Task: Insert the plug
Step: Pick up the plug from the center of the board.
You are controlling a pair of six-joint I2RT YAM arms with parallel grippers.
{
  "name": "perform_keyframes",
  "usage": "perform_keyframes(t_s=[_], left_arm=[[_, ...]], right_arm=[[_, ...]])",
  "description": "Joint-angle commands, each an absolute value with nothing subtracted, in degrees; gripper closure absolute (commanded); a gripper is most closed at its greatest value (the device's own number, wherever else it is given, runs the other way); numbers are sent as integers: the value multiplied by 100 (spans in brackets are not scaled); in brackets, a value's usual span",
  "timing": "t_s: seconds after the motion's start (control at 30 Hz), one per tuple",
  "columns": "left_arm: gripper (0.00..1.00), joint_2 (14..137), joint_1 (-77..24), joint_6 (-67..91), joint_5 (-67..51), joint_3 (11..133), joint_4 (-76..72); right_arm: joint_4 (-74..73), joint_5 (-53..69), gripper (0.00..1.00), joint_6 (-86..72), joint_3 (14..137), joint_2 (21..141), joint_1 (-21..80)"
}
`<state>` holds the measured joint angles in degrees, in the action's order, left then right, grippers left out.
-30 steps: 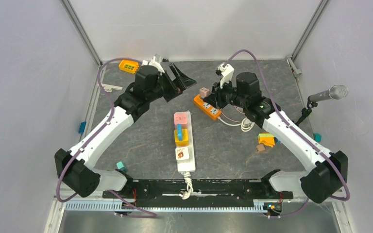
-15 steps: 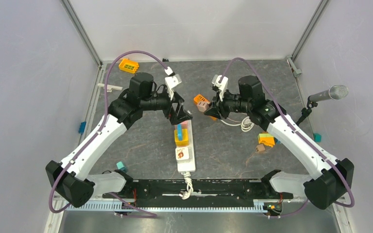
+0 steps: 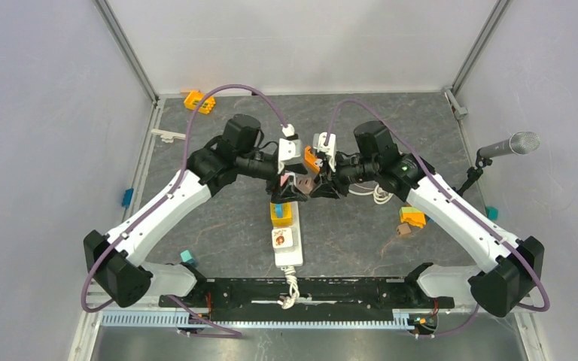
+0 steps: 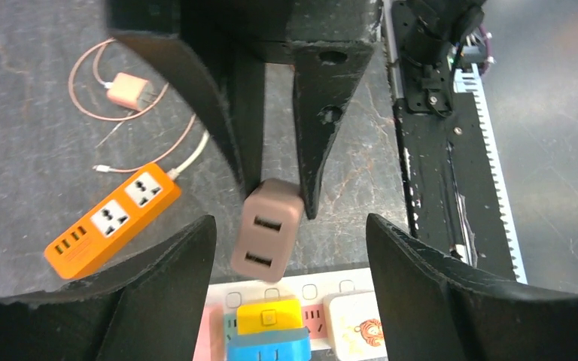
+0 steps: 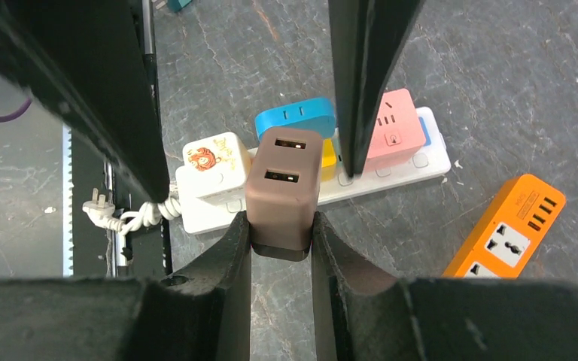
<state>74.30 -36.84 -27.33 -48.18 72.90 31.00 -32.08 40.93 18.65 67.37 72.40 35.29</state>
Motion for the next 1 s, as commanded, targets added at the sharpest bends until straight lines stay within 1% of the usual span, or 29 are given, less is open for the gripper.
perform_keyframes(t_s=[0.0, 0.13, 0.4, 0.47, 0.53, 0.6, 0.67, 0.77, 0.83, 0.87, 0.93, 0.97], left_arm=[[22, 7584, -3974, -3271, -4894, 7572, 3343], [27, 7621, -4119, -3441, -4682, 7525, 3348], [45, 7554, -4183, -3683, -4335, 7527, 3385], [48, 7548, -4184, -3813, -4333, 7550, 3511], [55, 7553, -4192, -3929, -4333, 7576, 3639], [60, 7560, -4192, -3993, -4317, 7586, 3713], [73, 7559, -4197, -4010, -4304, 7586, 3725], [85, 7600, -4217, -4005, -4332, 7624, 3722], [96, 7651, -4228, -3934, -4379, 7646, 3727], [98, 7679, -4228, -3868, -4415, 7646, 3702], [98, 7663, -4228, -3470, -4413, 7542, 3381], [98, 7631, -4228, -3155, -4399, 7417, 3000]], right_arm=[[-3305, 4210, 100, 2058, 7064, 7232, 3613], [-3408, 4265, 100, 2096, 7187, 7258, 3655], [-3625, 4311, 100, 2213, 7272, 7370, 3671], [-3638, 4333, 100, 2210, 7294, 7393, 3673], [-3645, 4342, 100, 2214, 7325, 7416, 3674], [-3686, 4335, 100, 2232, 7356, 7450, 3679], [-3738, 4340, 100, 2250, 7399, 7501, 3683], [-3736, 4361, 100, 2207, 7432, 7541, 3683], [-3674, 4288, 100, 2138, 7437, 7543, 3685], [-3585, 4088, 93, 2027, 7431, 7511, 3680], [-3352, 3474, 64, 1834, 7342, 7342, 3683], [-3227, 3137, 52, 1754, 7281, 7210, 3674]])
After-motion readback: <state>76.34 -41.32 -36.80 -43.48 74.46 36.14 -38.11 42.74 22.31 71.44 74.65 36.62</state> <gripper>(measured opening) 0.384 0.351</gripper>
